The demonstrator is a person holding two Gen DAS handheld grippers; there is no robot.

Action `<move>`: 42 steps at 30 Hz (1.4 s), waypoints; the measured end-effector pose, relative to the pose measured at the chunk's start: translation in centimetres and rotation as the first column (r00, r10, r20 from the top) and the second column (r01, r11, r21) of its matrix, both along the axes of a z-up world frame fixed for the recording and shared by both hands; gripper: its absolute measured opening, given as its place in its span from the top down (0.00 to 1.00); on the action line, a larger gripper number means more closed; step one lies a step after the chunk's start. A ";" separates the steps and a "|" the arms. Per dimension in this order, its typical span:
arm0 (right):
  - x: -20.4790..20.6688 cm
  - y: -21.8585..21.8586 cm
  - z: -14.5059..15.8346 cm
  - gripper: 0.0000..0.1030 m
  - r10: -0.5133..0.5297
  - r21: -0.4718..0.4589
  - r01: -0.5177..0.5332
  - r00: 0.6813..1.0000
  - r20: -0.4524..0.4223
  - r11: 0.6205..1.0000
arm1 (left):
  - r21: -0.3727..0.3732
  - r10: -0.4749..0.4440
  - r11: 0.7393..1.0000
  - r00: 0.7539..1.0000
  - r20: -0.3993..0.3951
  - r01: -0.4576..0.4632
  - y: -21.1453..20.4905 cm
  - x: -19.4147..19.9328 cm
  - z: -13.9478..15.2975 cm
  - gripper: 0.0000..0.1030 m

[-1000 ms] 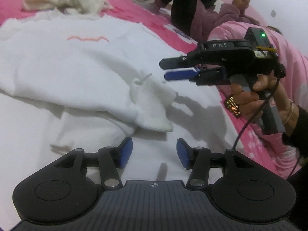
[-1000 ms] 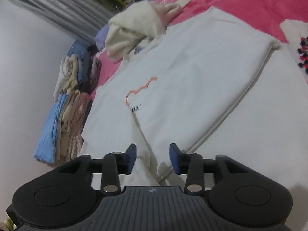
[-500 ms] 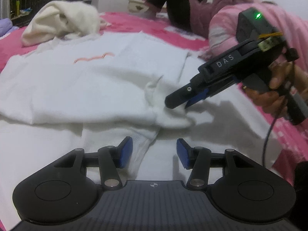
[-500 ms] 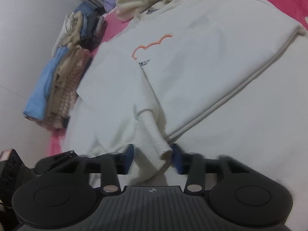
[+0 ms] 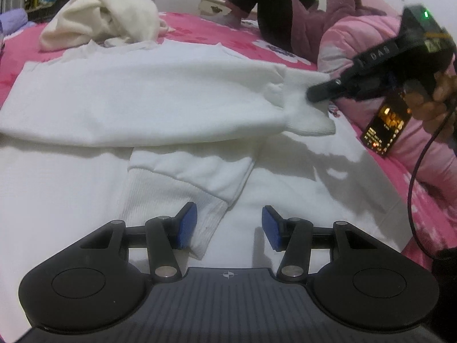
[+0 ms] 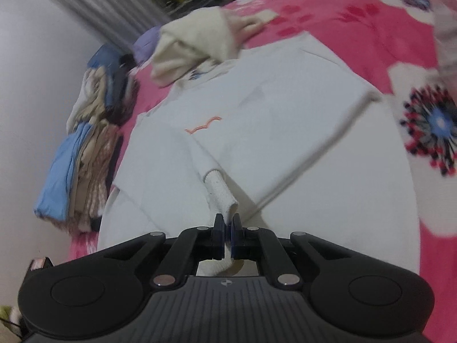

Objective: Fold clothes

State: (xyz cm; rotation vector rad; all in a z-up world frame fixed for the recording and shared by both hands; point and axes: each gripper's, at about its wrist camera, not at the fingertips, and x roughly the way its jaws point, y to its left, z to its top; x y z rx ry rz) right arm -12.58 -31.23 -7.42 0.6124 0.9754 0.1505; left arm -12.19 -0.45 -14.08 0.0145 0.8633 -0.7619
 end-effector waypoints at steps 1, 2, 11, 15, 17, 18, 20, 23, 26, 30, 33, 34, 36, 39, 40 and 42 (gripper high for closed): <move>-0.1 -0.1 -0.1 0.96 -0.006 0.002 0.006 1.000 -0.004 1.000 | -0.004 0.002 1.000 1.000 -0.005 -0.002 0.1 0.1 0.0 0.51; -0.1 -0.1 -0.1 0.96 -0.007 0.002 0.007 1.000 -0.005 1.000 | -0.007 0.004 1.000 1.000 -0.008 -0.004 0.1 0.1 0.0 0.51; 0.1 -1.0 0.3 0.96 -0.019 0.000 0.019 1.000 0.000 1.000 | -0.003 0.011 1.000 1.000 -0.009 -0.011 0.1 0.1 -0.1 0.51; 0.3 -1.2 -0.7 0.96 -0.017 -0.024 0.016 0.999 -0.040 1.000 | 0.001 0.008 1.000 1.000 -0.007 -0.008 0.1 0.0 -0.2 0.51; 0.7 -0.8 -2.2 0.94 -0.013 -0.123 0.001 0.995 -0.097 0.992 | -0.003 0.010 1.000 1.000 -0.010 -0.010 0.1 0.0 -0.2 0.51; 1.1 -0.4 -3.1 0.85 -0.026 -0.220 -0.006 0.990 -0.142 0.975 | -0.005 0.011 1.000 1.000 -0.011 -0.012 0.2 0.0 -0.2 0.51; 1.7 0.2 -3.9 0.79 -0.052 -0.392 -0.024 0.982 -0.182 0.920 | -0.019 0.017 1.000 1.000 -0.018 -0.017 0.5 0.1 0.0 0.51; 1.4 0.4 -1.4 0.79 -0.063 -0.446 0.023 0.995 -0.074 0.895 | -0.076 0.053 0.996 0.998 -0.020 -0.054 2.2 0.4 1.4 0.51; 2.1 1.9 1.4 0.79 0.016 -0.491 0.006 0.999 0.041 0.871 | -0.144 0.138 0.981 0.990 0.028 -0.133 5.3 1.2 3.3 0.51; 3.9 5.7 1.8 0.79 0.172 -0.496 -0.101 0.980 0.099 0.863 | -0.129 0.291 0.951 0.954 0.073 -0.281 9.1 4.6 3.4 0.51; 4.9 7.9 0.9 0.80 0.231 -0.475 -0.158 0.968 0.100 0.866 | -0.050 0.349 0.937 0.930 0.118 -0.345 10.9 7.7 1.4 0.51; 5.1 8.5 0.5 0.81 0.245 -0.468 -0.174 0.965 0.096 0.866 | -0.025 0.363 0.931 0.923 0.124 -0.363 11.4 8.7 0.6 0.52; 5.4 9.6 -0.2 0.81 0.276 -0.456 -0.206 0.957 0.091 0.865 | 0.006 0.392 0.918 0.912 0.124 -0.396 12.0 10.3 -0.7 0.53; 5.3 10.3 -1.3 0.81 0.306 -0.470 -0.229 0.947 0.095 0.853 | 0.053 0.441 0.887 0.877 0.188 -0.458 12.8 11.6 -1.9 0.56; 5.3 10.3 -1.8 0.81 0.306 -0.480 -0.229 0.948 0.089 0.847 | 0.051 0.471 0.872 0.862 0.189 -0.487 13.4 11.8 -2.2 0.65; 5.2 9.4 -3.4 0.84 0.273 -0.499 -0.214 0.961 0.047 0.840 | 0.015 0.517 0.849 0.838 0.174 -0.528 14.4 11.6 -2.4 0.69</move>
